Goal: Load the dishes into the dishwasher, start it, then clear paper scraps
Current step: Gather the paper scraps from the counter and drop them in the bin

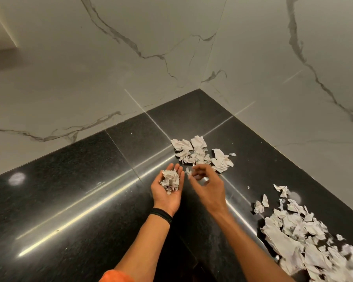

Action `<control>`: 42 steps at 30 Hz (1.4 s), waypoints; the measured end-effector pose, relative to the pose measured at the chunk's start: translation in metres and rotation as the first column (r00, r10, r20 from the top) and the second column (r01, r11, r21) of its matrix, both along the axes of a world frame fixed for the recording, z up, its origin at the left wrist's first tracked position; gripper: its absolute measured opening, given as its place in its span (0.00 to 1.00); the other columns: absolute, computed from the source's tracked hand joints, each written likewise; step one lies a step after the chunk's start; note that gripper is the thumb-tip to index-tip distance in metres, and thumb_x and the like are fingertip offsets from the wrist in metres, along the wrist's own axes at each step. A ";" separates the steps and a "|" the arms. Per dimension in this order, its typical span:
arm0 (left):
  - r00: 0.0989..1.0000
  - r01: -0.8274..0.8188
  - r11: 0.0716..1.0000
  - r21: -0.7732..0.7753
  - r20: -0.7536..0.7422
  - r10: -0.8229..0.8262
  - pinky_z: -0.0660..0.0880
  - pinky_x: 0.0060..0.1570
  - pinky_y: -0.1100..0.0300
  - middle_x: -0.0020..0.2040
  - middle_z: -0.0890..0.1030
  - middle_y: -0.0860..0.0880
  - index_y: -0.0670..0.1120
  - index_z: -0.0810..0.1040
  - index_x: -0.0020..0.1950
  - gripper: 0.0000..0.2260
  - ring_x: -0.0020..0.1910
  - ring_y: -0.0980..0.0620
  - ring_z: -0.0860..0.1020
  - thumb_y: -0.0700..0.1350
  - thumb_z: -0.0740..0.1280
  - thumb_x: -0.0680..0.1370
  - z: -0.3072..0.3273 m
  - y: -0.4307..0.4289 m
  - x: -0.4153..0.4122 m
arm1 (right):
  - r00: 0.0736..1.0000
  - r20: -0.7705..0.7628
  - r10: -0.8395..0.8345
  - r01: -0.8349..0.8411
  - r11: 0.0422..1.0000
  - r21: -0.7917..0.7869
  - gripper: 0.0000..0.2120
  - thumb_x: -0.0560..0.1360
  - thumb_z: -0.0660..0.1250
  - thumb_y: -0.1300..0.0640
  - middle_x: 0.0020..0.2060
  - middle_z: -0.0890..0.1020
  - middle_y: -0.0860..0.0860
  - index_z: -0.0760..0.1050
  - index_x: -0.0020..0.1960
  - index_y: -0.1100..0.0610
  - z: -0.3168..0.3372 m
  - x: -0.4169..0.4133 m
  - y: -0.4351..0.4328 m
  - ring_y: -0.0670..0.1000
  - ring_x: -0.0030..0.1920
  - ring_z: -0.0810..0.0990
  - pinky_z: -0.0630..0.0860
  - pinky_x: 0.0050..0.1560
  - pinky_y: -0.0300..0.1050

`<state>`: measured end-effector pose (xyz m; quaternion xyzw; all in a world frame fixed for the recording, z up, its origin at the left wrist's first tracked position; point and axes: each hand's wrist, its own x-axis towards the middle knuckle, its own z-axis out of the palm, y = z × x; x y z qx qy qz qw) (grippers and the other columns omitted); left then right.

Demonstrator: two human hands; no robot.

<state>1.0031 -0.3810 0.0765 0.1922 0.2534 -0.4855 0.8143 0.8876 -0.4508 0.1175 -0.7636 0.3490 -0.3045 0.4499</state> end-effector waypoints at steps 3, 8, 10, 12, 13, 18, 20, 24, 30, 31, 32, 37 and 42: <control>1.000 0.010 1.000 -0.029 0.001 -0.010 0.79 0.56 0.50 0.59 0.83 0.38 0.39 0.79 0.64 0.17 0.56 0.42 0.83 0.47 0.57 0.84 0.005 -0.007 -0.010 | 0.997 0.020 0.077 -0.076 0.996 -0.052 0.15 0.73 0.78 0.60 0.47 0.84 0.43 0.79 0.57 0.51 0.006 -0.006 0.017 0.47 0.50 0.83 0.76 0.48 0.35; 0.998 0.057 0.998 -0.040 -0.004 -0.057 0.73 0.69 0.47 0.64 0.81 0.38 0.39 0.79 0.65 0.18 0.61 0.41 0.80 0.48 0.57 0.84 0.011 -0.007 -0.023 | 0.987 -0.065 0.148 -0.156 0.977 -0.146 0.16 0.72 0.77 0.55 0.50 0.83 0.41 0.80 0.58 0.48 0.006 -0.020 0.036 0.47 0.50 0.78 0.74 0.47 0.36; 0.997 0.072 0.997 -0.041 0.001 -0.072 0.70 0.72 0.46 0.66 0.80 0.37 0.38 0.78 0.68 0.19 0.63 0.41 0.80 0.48 0.57 0.84 0.011 -0.006 -0.027 | 0.989 -0.064 0.131 -0.140 0.978 -0.153 0.16 0.71 0.78 0.56 0.52 0.83 0.40 0.81 0.58 0.47 0.006 -0.027 0.041 0.46 0.53 0.77 0.72 0.51 0.34; 0.998 0.070 0.996 -0.056 0.009 -0.070 0.73 0.70 0.47 0.65 0.81 0.37 0.38 0.77 0.69 0.20 0.63 0.41 0.80 0.48 0.57 0.84 0.013 -0.004 -0.032 | 0.999 0.028 0.024 -0.022 0.997 -0.074 0.13 0.74 0.77 0.57 0.52 0.83 0.41 0.81 0.57 0.49 0.009 -0.031 0.045 0.46 0.55 0.79 0.73 0.54 0.34; 0.997 0.073 0.995 -0.073 0.010 -0.072 0.76 0.66 0.48 0.63 0.82 0.37 0.38 0.78 0.68 0.20 0.61 0.41 0.82 0.47 0.57 0.84 0.015 -0.002 -0.036 | 0.994 0.088 -0.060 0.059 0.998 0.014 0.11 0.76 0.75 0.57 0.52 0.83 0.43 0.81 0.57 0.50 0.011 -0.032 0.048 0.46 0.55 0.80 0.75 0.55 0.36; 0.986 0.161 0.973 -0.167 -0.016 -0.165 0.79 0.61 0.49 0.62 0.82 0.37 0.38 0.82 0.60 0.17 0.59 0.41 0.82 0.47 0.59 0.83 0.022 0.012 -0.062 | 0.853 0.318 -0.414 0.173 0.799 0.575 0.11 0.83 0.63 0.60 0.56 0.86 0.52 0.79 0.63 0.59 0.017 -0.028 0.068 0.50 0.58 0.84 0.80 0.54 0.40; 0.980 0.186 0.965 -0.187 -0.029 -0.195 0.75 0.67 0.49 0.60 0.82 0.37 0.38 0.82 0.59 0.16 0.59 0.41 0.81 0.47 0.59 0.83 0.022 0.018 -0.075 | 0.782 0.353 -0.513 0.138 0.696 0.705 0.13 0.84 0.62 0.59 0.57 0.86 0.53 0.79 0.65 0.59 0.021 -0.027 0.081 0.51 0.58 0.84 0.81 0.54 0.41; 0.981 0.185 0.963 -0.194 -0.021 -0.192 0.73 0.68 0.49 0.55 0.83 0.38 0.38 0.84 0.54 0.17 0.55 0.41 0.82 0.46 0.59 0.83 0.023 0.040 -0.098 | 0.719 0.342 -0.605 0.125 0.597 0.793 0.15 0.84 0.63 0.54 0.59 0.85 0.54 0.78 0.67 0.58 0.015 -0.035 0.103 0.53 0.60 0.84 0.80 0.58 0.47; 0.990 0.139 0.973 -0.182 0.038 -0.134 0.67 0.74 0.49 0.58 0.83 0.38 0.37 0.83 0.56 0.17 0.58 0.41 0.81 0.46 0.59 0.83 0.025 0.089 -0.142 | 0.713 0.357 -0.603 0.056 0.556 0.829 0.15 0.85 0.61 0.56 0.60 0.84 0.56 0.78 0.67 0.59 0.018 -0.075 0.143 0.53 0.60 0.84 0.81 0.55 0.45; 0.992 0.128 0.976 -0.174 0.047 -0.121 0.68 0.74 0.49 0.57 0.83 0.38 0.37 0.83 0.56 0.17 0.57 0.41 0.82 0.47 0.59 0.83 0.026 0.098 -0.151 | 0.717 0.358 -0.598 0.046 0.553 0.832 0.14 0.85 0.61 0.56 0.59 0.85 0.55 0.78 0.67 0.59 0.017 -0.084 0.151 0.53 0.60 0.84 0.82 0.55 0.45; 0.993 0.116 0.980 -0.164 0.058 -0.107 0.69 0.73 0.50 0.57 0.83 0.38 0.37 0.83 0.55 0.17 0.57 0.42 0.82 0.47 0.60 0.83 0.026 0.105 -0.160 | 0.721 0.359 -0.593 0.033 0.547 0.836 0.14 0.85 0.61 0.56 0.59 0.85 0.55 0.78 0.66 0.58 0.016 -0.092 0.158 0.52 0.60 0.84 0.81 0.55 0.45; 0.993 0.029 0.998 -0.058 0.116 -0.023 0.73 0.68 0.50 0.55 0.84 0.39 0.37 0.84 0.53 0.18 0.56 0.43 0.82 0.50 0.60 0.83 0.009 0.161 -0.225 | 0.782 0.329 -0.529 -0.031 0.495 0.868 0.14 0.84 0.63 0.56 0.59 0.84 0.56 0.79 0.66 0.59 -0.008 -0.154 0.208 0.53 0.60 0.84 0.80 0.56 0.47; 0.993 -0.042 0.989 0.145 0.118 0.025 0.75 0.62 0.51 0.53 0.83 0.40 0.38 0.85 0.48 0.22 0.53 0.44 0.82 0.54 0.59 0.84 -0.034 0.223 -0.291 | 0.873 0.243 -0.423 -0.018 0.469 0.883 0.12 0.84 0.63 0.58 0.57 0.85 0.56 0.79 0.64 0.58 -0.059 -0.219 0.263 0.52 0.57 0.85 0.80 0.56 0.46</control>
